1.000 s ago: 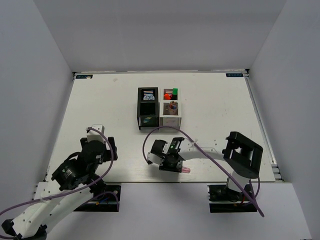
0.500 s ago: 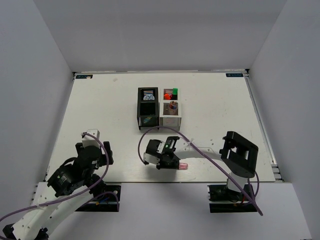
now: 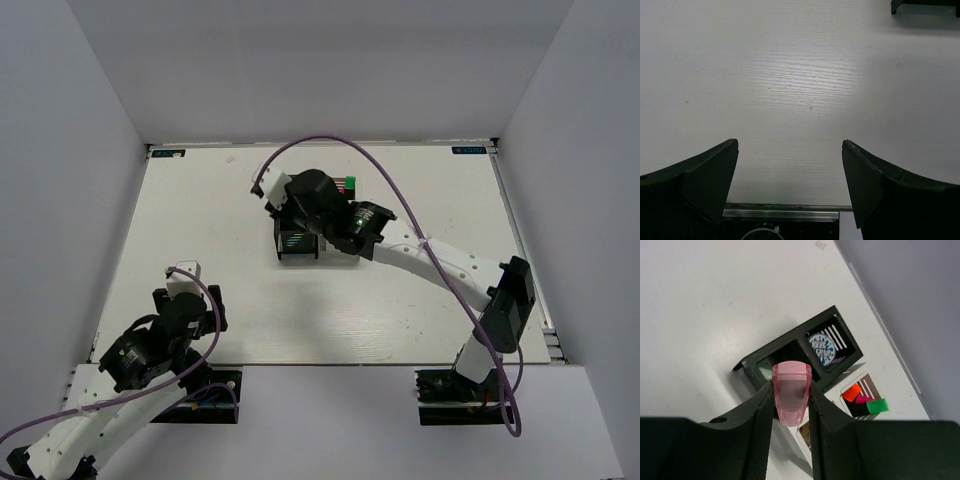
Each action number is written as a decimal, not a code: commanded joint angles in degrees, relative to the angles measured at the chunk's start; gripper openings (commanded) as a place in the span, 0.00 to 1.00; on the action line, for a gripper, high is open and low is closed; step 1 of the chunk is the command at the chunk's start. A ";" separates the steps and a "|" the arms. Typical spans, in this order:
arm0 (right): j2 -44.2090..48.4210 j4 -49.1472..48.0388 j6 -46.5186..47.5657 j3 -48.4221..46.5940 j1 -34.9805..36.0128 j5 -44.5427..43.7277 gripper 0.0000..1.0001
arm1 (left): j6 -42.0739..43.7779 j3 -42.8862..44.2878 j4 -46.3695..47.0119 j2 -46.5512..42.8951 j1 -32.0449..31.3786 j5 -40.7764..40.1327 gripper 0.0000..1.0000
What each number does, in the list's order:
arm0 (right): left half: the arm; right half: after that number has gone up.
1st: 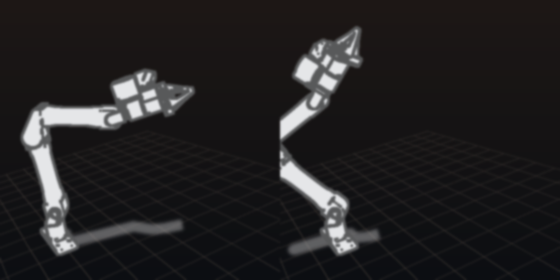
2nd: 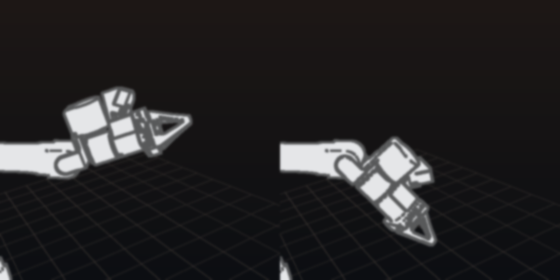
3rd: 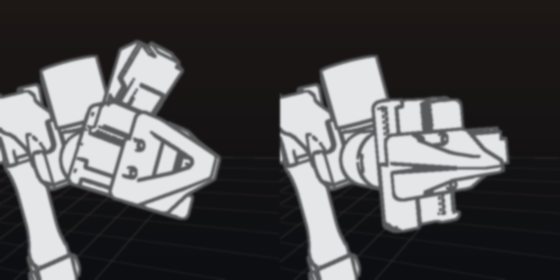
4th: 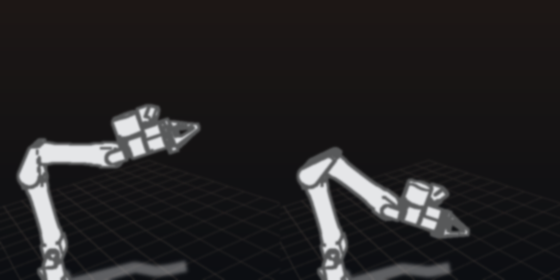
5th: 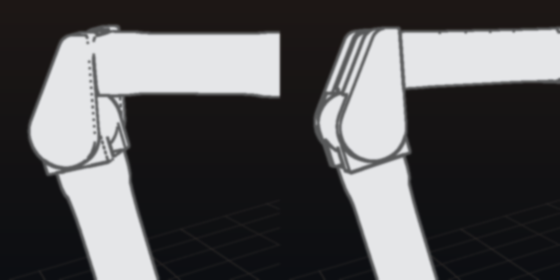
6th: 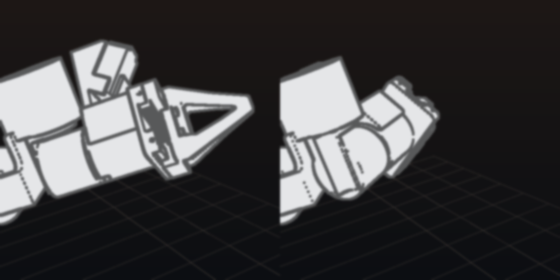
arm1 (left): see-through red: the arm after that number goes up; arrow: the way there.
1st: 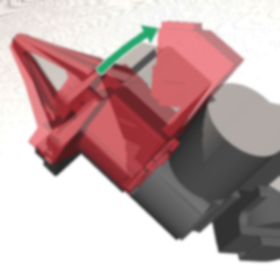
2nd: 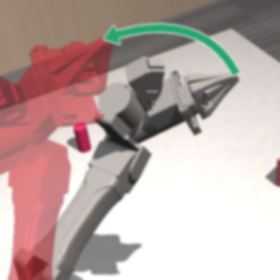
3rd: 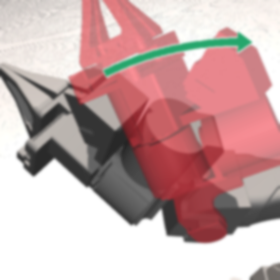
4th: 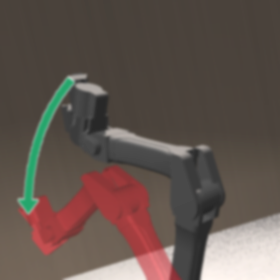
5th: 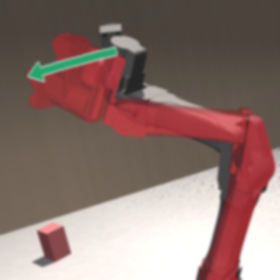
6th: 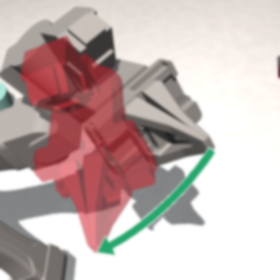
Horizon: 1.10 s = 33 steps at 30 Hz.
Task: Sort the stationery into containers
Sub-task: Place the stationery in the storage box.
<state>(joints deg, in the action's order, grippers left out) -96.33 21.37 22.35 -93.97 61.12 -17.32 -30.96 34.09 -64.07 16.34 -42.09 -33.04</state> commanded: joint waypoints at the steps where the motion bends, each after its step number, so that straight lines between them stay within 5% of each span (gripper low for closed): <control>1: 0.45 -12.12 -4.32 2.56 -2.32 -0.35 0.00 | -0.42 -0.60 0.00 0.10 0.25 -0.36 0.95; 12: -4.03 -23.03 -20.75 7.31 -13.57 15.73 0.00 | -0.42 -1.21 0.26 -0.08 0.16 -0.19 0.95; 28: -11.15 -27.17 -23.94 7.66 -17.52 29.80 0.00 | -0.41 -1.22 0.27 0.62 0.43 -0.19 0.95; 29: -11.59 -26.99 -22.63 7.93 -17.62 29.72 0.21 | -0.33 -1.21 0.18 0.54 0.25 -0.27 0.95; 33: -11.25 -26.29 -20.42 8.02 -17.97 30.50 0.69 | 0.02 -1.39 0.53 0.71 0.42 0.08 0.95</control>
<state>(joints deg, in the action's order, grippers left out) -107.53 -1.83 -0.34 -86.32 43.83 11.20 -31.09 33.08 -64.23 16.40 -42.06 -32.99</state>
